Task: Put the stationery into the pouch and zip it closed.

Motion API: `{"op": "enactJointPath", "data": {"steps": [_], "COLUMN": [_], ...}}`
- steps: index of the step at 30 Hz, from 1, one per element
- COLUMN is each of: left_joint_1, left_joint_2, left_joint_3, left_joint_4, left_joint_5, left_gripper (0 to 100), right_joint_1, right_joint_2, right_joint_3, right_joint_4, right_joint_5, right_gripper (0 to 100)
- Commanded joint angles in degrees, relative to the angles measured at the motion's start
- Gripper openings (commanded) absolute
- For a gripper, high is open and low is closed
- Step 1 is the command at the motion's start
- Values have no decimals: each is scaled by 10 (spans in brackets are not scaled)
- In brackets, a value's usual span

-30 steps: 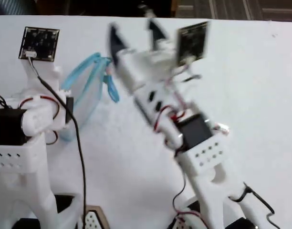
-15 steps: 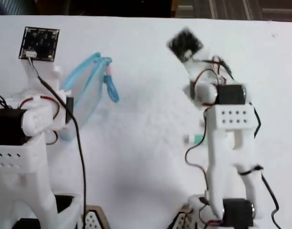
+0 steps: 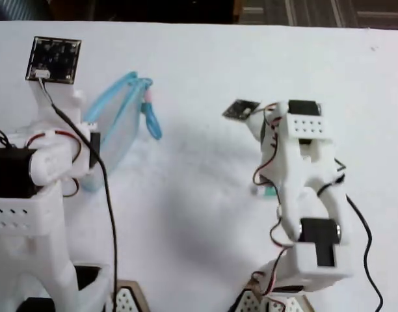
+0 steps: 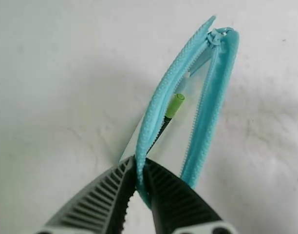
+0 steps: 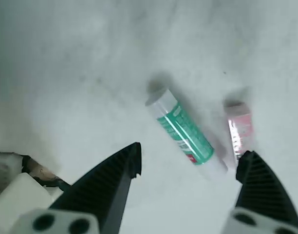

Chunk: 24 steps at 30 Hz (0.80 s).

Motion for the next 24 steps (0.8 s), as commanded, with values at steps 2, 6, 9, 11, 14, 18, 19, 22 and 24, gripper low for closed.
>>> {"op": "enactJointPath", "data": {"steps": [2, 6, 9, 11, 14, 18, 19, 22, 24], "left_joint_1": [2, 2, 2, 2, 0, 0, 1, 2, 1], "left_joint_2": [0, 0, 0, 0, 0, 0, 0, 0, 0], "left_joint_3": [4, 4, 4, 4, 4, 4, 4, 4, 4], "left_joint_4": [2, 2, 2, 2, 2, 2, 2, 2, 2], "left_joint_5": [4, 4, 4, 4, 4, 4, 4, 4, 4], "left_gripper": [22, 22, 22, 22, 22, 22, 22, 22, 22], "right_joint_1": [-12, -29, -41, -46, -42, -27, -26, -27, -29], "right_joint_2": [30, 36, 36, 36, 40, 40, 41, 42, 42], "right_joint_3": [-23, -8, 17, 25, 26, 27, 27, 44, 68], "right_joint_4": [-6, -3, -7, -7, -7, -20, -36, -74, -96], "right_joint_5": [9, 42, 51, 52, 68, 118, 127, 140, 140], "right_gripper": [309, 308, 308, 308, 300, 196, 170, 153, 168]}}
